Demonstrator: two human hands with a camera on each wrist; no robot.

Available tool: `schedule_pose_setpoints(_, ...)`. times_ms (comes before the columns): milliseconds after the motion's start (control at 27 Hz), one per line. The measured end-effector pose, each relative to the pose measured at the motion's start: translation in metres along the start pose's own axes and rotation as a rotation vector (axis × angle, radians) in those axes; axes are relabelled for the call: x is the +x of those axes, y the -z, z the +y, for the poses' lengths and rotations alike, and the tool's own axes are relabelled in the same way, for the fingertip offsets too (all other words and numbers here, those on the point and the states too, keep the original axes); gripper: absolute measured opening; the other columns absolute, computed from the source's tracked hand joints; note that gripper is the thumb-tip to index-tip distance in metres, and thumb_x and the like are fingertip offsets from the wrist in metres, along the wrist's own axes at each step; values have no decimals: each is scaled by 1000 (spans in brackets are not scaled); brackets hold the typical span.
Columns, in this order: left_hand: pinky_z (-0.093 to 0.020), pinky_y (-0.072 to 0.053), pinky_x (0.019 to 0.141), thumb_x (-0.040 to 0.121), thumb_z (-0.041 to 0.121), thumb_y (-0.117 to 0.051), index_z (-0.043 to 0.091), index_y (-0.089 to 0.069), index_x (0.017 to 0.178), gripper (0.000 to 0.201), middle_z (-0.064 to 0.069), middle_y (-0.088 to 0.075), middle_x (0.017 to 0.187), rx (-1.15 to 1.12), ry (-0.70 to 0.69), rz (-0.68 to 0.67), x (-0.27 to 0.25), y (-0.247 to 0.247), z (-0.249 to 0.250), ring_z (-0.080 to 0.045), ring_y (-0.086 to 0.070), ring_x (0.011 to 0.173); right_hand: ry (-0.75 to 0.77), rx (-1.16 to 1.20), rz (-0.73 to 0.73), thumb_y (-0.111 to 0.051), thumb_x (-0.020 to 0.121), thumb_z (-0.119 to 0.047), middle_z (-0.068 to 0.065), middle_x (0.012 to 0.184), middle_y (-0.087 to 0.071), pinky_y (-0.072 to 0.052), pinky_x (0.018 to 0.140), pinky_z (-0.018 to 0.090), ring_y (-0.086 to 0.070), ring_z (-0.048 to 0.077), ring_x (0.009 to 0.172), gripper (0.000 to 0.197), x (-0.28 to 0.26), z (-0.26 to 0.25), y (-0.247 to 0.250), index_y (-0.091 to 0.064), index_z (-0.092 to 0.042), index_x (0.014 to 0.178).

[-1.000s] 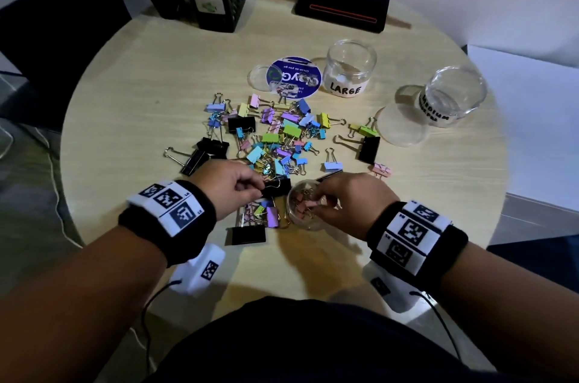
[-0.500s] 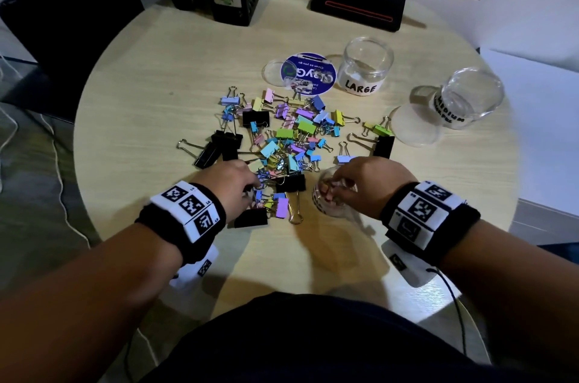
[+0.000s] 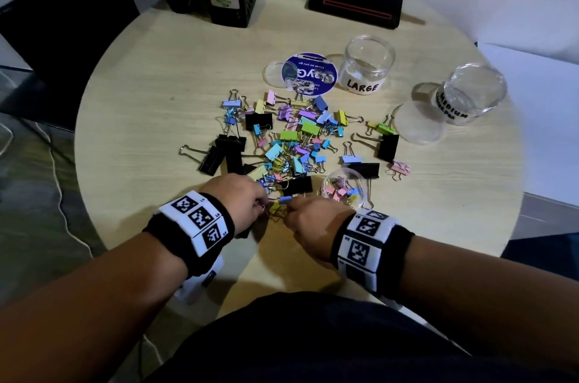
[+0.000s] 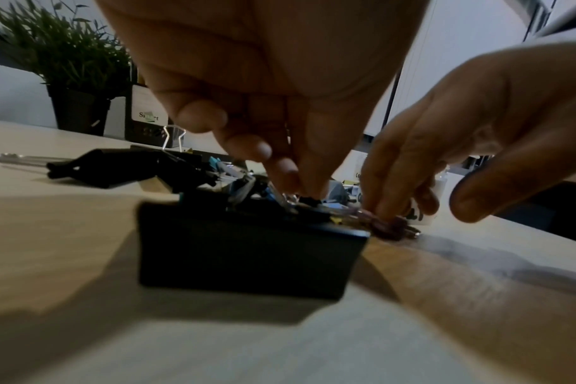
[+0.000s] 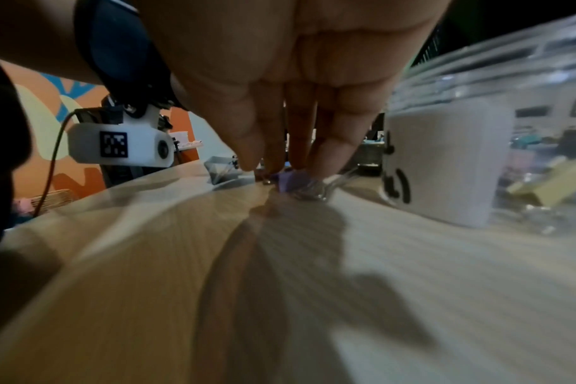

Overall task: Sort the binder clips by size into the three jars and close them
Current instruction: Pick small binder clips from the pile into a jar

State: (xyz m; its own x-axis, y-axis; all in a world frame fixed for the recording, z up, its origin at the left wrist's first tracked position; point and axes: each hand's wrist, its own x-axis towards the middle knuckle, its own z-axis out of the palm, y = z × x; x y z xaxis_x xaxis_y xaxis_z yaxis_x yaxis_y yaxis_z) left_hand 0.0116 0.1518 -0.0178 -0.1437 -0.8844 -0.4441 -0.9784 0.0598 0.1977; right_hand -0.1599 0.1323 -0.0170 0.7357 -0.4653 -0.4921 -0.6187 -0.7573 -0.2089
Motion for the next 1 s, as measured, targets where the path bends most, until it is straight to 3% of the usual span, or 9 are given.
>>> schedule_pose_setpoints(185,-30,-43,95,87,32,-58,29,-57,121,35,5,-55,122,26,-9,8,4,4,8,-16,-49,115,-17,18,0,-46,93,-11,10,110,-53,-53,83,38,-55,27,99,25,0,-2,6,-55,-8,116)
schedule_pose_setpoints(334,-33,-44,93,80,21,-57,23,-57,114,33,3,-53,117,134,-17,-57,4,4,15,-19,-48,113,-65,35,-14,-41,92,-3,13,117,-47,-46,84,37,-52,31,105,34,8,-12,22,-48,-5,125)
schedule_pose_setpoints(519,-35,-42,95,83,17,-54,22,-57,116,34,2,-51,117,153,-1,-112,5,4,15,-20,-46,115,-114,-24,-68,-40,92,-2,15,116,-48,-43,73,32,-55,31,103,35,18,-12,29,-49,-1,125)
schedule_pose_setpoints(742,-35,-38,97,84,27,-60,24,-57,119,35,4,-46,125,157,-32,-63,7,2,25,-21,-39,119,-184,13,-64,-51,88,-3,14,115,-44,-50,81,36,-56,30,100,37,9,-4,22,-49,0,125)
schedule_pose_setpoints(853,-37,-36,101,85,34,-59,26,-55,123,39,4,-46,128,171,-58,-64,11,-2,31,-20,-40,120,-242,18,-61,-68,80,-11,11,120,-43,-53,82,37,-56,28,99,46,10,8,16,-51,-5,123)
schedule_pose_setpoints(1001,-39,-43,96,85,32,-58,22,-56,117,34,-1,-48,121,174,-73,-117,17,-2,38,-23,-47,114,-237,-2,-2,-68,81,-24,7,111,-44,-52,83,40,-53,28,100,43,11,17,9,-54,-12,120)
